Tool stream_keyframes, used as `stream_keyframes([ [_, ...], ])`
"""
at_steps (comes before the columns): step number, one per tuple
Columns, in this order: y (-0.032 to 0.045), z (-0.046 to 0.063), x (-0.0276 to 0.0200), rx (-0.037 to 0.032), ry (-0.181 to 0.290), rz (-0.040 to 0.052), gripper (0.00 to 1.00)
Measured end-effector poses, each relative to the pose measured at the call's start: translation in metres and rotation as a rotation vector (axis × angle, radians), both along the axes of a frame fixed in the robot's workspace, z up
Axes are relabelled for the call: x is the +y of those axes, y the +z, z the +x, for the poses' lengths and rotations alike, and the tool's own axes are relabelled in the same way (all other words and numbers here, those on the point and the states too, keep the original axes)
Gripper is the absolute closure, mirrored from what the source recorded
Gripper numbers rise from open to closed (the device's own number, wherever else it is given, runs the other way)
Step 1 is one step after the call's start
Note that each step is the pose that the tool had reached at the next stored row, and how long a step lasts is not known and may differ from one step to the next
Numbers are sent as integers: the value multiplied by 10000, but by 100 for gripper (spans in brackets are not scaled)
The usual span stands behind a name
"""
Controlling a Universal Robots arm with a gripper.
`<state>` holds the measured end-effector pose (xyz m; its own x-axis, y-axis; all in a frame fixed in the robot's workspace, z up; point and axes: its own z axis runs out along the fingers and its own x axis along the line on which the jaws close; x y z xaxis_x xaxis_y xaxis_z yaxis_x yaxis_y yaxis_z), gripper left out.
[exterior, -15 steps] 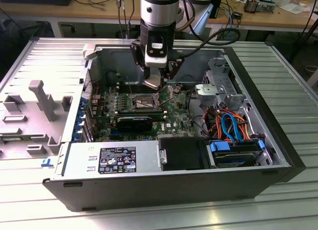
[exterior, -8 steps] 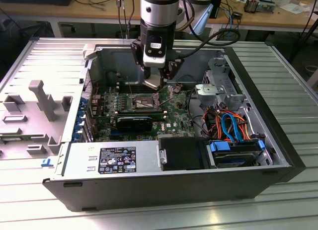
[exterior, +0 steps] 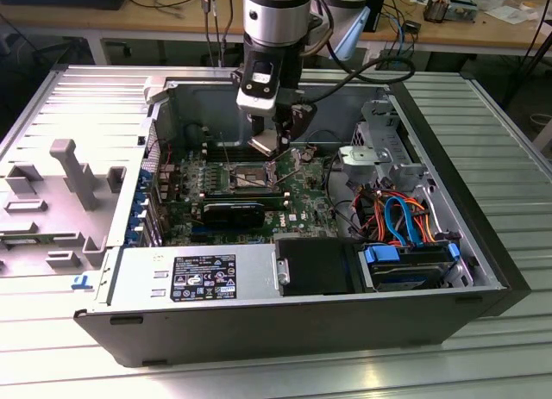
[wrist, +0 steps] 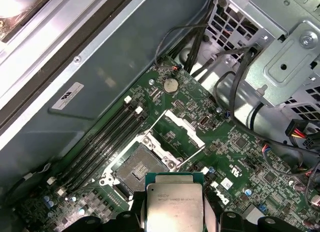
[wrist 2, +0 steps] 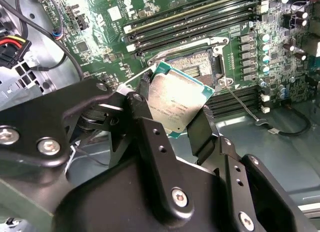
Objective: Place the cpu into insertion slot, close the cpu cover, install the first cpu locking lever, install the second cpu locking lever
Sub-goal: 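Place the cpu into insertion slot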
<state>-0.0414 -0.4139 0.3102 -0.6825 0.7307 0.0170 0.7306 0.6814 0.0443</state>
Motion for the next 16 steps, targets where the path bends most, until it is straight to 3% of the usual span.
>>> stream_keyframes([
  [16, 0, 0, 0, 0, -1162, 0, 45],
])
